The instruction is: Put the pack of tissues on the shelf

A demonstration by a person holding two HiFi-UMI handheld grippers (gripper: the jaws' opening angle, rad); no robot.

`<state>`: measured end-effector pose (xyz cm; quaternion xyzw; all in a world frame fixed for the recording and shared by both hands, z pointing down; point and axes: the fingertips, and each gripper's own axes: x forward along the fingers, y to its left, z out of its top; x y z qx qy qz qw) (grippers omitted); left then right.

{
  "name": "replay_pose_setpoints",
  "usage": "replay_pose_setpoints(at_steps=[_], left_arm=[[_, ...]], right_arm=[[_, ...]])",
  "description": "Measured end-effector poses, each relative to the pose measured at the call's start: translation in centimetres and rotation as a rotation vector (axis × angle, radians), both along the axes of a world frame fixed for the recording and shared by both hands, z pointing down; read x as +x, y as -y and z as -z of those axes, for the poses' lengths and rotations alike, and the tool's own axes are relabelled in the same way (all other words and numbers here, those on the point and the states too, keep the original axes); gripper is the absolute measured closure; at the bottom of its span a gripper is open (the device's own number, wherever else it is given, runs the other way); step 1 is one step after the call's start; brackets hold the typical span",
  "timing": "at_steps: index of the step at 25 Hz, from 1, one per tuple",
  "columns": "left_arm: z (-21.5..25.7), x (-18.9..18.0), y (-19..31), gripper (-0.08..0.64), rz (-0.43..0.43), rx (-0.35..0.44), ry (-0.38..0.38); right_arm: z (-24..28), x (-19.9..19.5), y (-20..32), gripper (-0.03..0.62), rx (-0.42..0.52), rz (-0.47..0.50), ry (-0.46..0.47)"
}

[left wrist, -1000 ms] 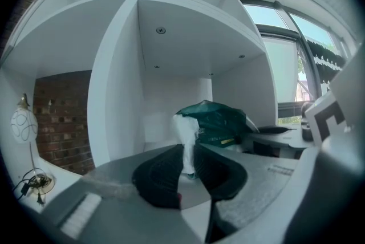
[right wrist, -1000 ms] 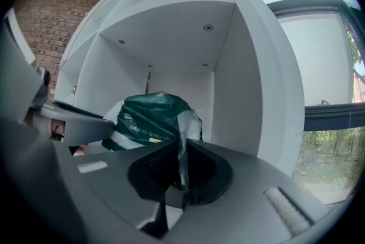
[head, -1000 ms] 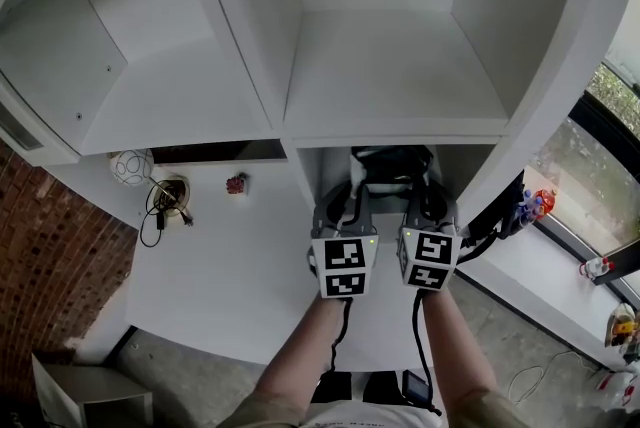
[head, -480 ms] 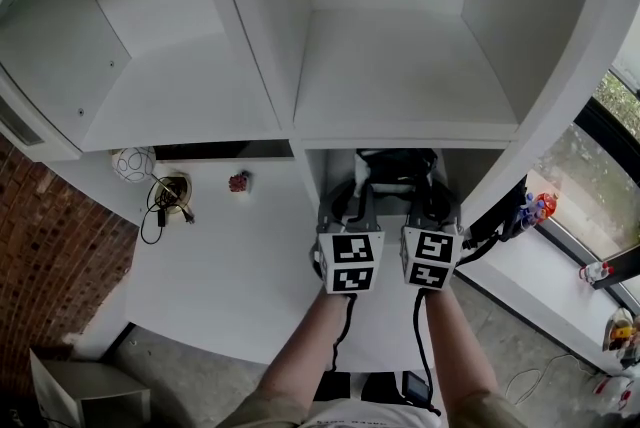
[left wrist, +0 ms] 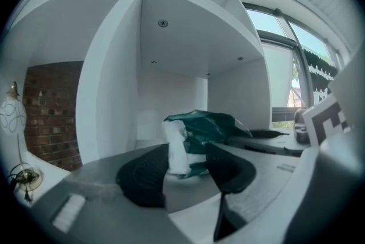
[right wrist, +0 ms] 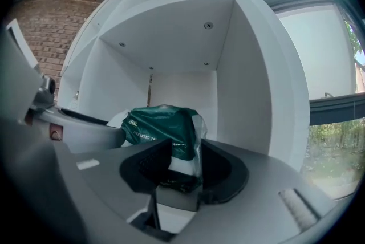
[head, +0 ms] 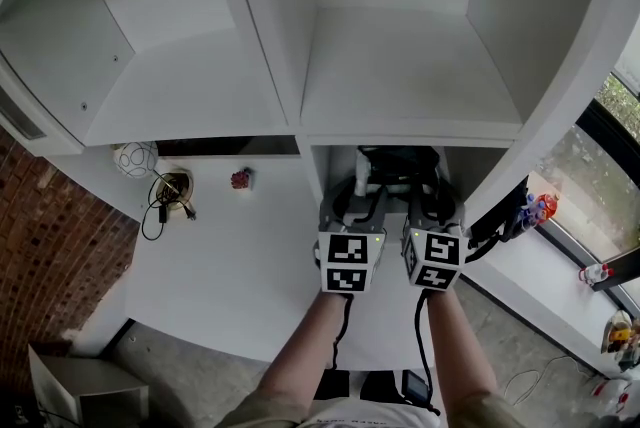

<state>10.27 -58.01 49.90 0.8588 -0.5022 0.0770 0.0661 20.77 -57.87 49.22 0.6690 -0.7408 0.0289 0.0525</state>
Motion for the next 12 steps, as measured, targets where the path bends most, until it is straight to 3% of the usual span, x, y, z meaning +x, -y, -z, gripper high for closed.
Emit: replay_pose_setpoints(at_steps=[3,12], left_arm=[[0.03,0.27,-0.15,0.326,-0.019,-0.004,-0.007],[0.2,0.96,-0.6,0.215,-0.061,0.008,-0.026]], right_arm=[[0.15,-0.33,-0.03,0.423,0.004,0.017,0.019],[0.04,-0.7,-0.22,0.359,0.0,0.051,0.068]])
